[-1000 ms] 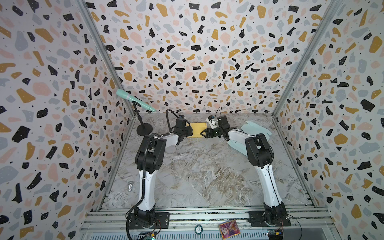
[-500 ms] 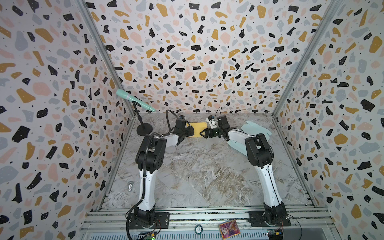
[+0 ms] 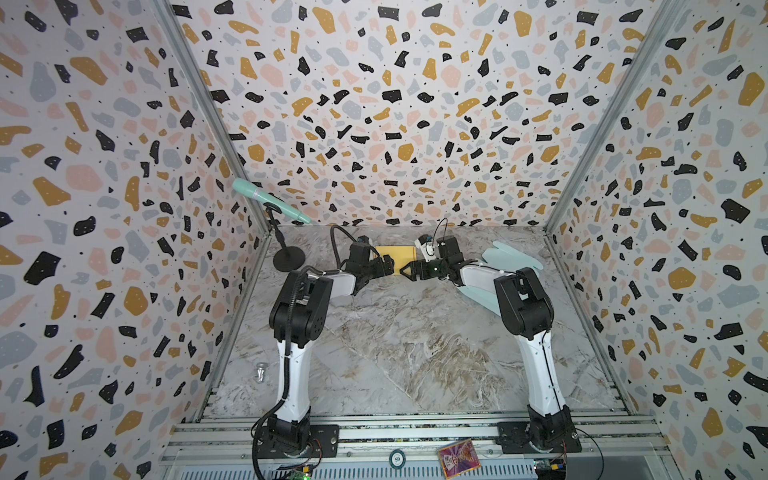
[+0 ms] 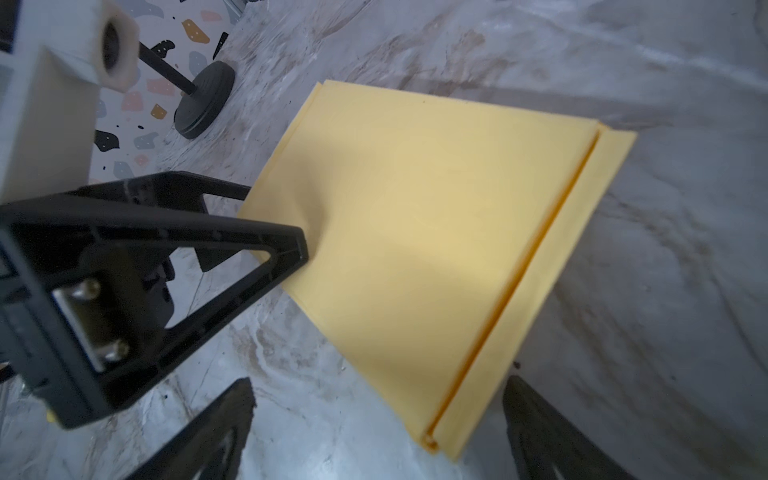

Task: Fold the paper box
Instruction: 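Release the yellow box and draw both grippers back toward the robot, then lower the right gripper onto the near edge of the mint blank and grasp it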

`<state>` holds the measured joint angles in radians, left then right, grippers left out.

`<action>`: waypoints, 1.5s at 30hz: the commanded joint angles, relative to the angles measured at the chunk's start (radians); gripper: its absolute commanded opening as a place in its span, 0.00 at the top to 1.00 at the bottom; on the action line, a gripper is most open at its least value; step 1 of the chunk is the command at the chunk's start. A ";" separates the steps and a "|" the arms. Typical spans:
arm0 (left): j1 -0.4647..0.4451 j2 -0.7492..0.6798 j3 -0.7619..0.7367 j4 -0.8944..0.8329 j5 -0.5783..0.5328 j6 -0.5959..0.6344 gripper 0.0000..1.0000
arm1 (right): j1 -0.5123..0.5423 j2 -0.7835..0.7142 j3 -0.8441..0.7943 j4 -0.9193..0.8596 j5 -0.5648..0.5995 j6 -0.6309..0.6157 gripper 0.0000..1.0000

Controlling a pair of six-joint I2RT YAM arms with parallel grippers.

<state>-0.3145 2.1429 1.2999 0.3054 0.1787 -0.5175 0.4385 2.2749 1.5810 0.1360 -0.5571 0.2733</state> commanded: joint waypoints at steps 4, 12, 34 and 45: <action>0.001 -0.146 -0.107 0.034 0.009 -0.005 0.00 | -0.009 -0.206 -0.119 0.008 0.084 -0.043 0.00; -0.017 -0.424 -0.448 0.187 0.104 -0.054 0.00 | -0.027 -0.419 -0.331 -0.115 0.339 -0.156 0.02; -0.399 -1.134 -1.021 0.155 -0.052 -0.116 0.00 | 0.035 -0.320 -0.246 -0.449 0.816 -0.327 0.22; -0.398 -1.283 -1.068 0.081 -0.084 -0.140 0.00 | 0.048 -0.303 -0.260 -0.467 0.929 -0.350 0.35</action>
<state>-0.7090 0.8852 0.2455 0.3893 0.1123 -0.6453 0.4934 1.9759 1.3117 -0.2989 0.3244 -0.0635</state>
